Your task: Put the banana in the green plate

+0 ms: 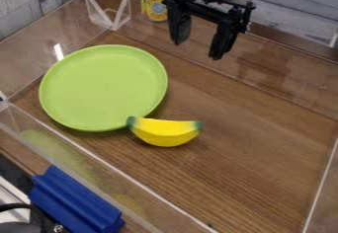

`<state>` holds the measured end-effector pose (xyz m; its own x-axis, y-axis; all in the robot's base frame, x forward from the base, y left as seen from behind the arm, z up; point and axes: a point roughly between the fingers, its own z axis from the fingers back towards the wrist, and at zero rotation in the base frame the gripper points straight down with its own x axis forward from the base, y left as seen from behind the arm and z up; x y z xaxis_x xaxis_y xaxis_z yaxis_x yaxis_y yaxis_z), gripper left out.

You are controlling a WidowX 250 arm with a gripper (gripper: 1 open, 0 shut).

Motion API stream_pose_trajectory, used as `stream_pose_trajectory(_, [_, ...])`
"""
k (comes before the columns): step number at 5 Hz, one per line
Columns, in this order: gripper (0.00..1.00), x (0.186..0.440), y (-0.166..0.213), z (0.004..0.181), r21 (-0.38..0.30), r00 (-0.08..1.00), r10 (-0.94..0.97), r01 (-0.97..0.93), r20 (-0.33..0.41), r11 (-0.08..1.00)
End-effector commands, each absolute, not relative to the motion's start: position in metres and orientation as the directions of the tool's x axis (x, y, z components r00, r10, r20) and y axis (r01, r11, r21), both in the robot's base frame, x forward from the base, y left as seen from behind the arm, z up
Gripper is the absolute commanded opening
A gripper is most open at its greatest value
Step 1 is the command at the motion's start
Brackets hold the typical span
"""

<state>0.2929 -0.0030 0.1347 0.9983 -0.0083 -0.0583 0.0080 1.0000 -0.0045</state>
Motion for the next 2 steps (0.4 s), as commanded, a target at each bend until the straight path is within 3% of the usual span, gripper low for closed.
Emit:
stream_pose_trajectory(1, [1.00,0.281,-0.002,0.131,-0.012,0.980,-0.191,0.190,-0.063,0.982])
stream_pose_trajectory(2, [1.00,0.264,-0.002,0.128,-0.020,0.913,-0.404,0.403,-0.060,0.915])
